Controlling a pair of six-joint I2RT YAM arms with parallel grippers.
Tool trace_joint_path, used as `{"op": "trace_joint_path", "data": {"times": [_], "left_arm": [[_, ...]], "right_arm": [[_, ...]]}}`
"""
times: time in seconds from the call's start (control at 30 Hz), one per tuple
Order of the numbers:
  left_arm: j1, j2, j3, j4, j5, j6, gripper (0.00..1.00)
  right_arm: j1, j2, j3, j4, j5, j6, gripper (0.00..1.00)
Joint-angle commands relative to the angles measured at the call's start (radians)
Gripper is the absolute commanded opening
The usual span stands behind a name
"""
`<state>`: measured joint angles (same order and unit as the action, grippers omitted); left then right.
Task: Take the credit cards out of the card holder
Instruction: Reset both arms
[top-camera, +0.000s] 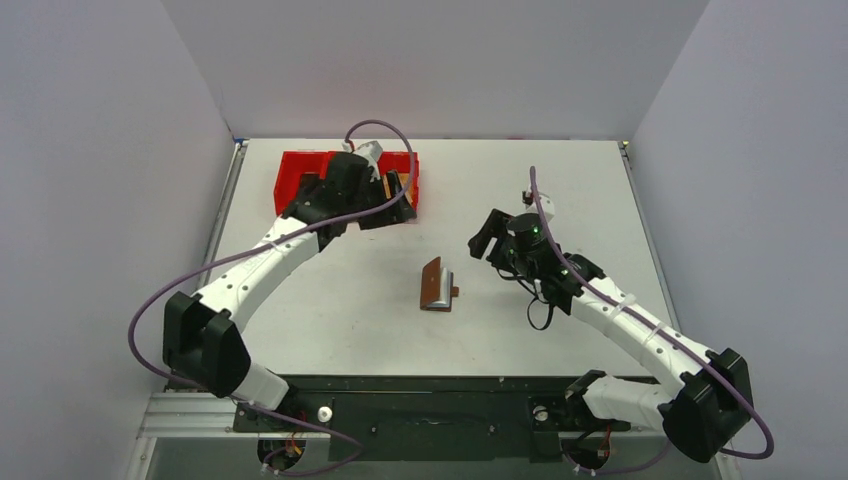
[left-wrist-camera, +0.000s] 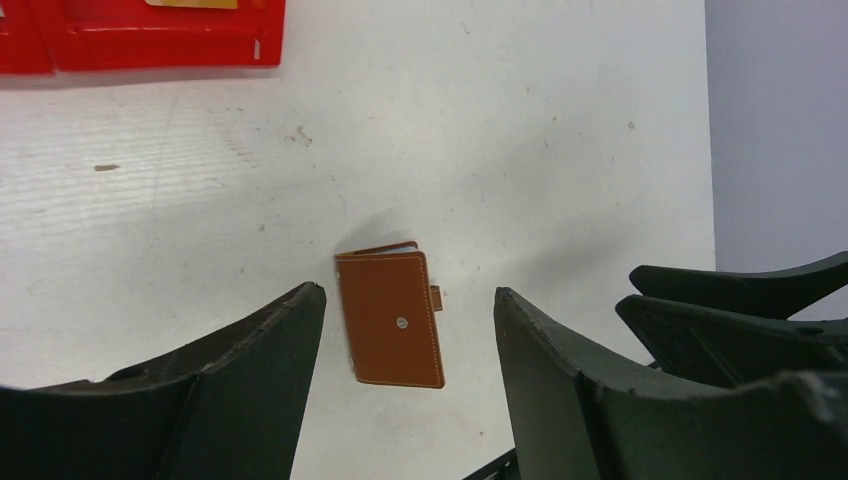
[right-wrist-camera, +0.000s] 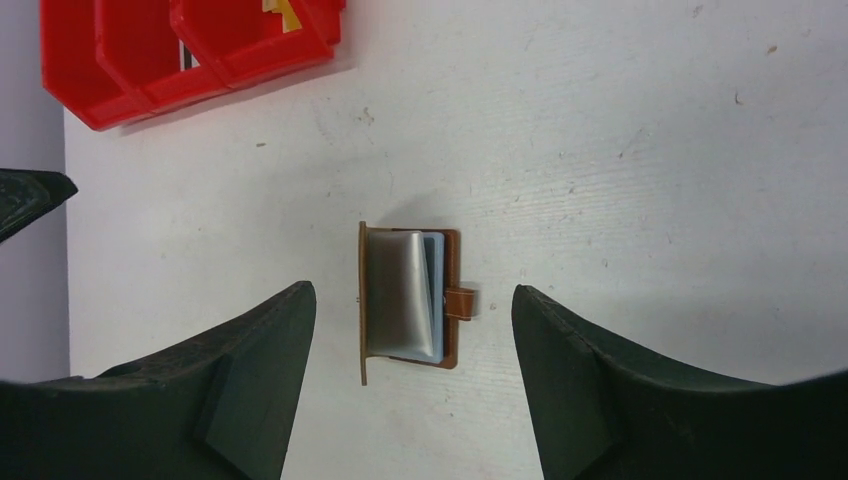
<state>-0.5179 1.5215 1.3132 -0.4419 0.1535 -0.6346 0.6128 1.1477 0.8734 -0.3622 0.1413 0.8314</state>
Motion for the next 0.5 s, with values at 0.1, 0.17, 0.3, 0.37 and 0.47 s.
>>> {"op": "trace_joint_path", "data": {"times": [0.1, 0.17, 0.3, 0.37, 0.47], "left_arm": [[0.022, -0.116, -0.05, -0.058, -0.117, 0.065, 0.61], [0.028, -0.131, -0.07, -0.052, -0.119, 0.064, 0.61], [0.037, -0.151, -0.092, -0.048, -0.122, 0.064, 0.61], [0.04, -0.156, -0.096, -0.048, -0.123, 0.066, 0.61], [0.042, -0.158, -0.097, -0.046, -0.122, 0.068, 0.61]], "right_arm": [[-0.026, -0.036, -0.011, 0.118, -0.027, 0.008, 0.69], [-0.027, -0.031, -0.007, 0.12, -0.028, 0.004, 0.69], [-0.029, -0.035, -0.009, 0.123, -0.03, 0.004, 0.69], [-0.03, -0.037, -0.012, 0.122, -0.031, 0.003, 0.69], [-0.031, -0.041, -0.017, 0.122, -0.031, 0.004, 0.69]]}}
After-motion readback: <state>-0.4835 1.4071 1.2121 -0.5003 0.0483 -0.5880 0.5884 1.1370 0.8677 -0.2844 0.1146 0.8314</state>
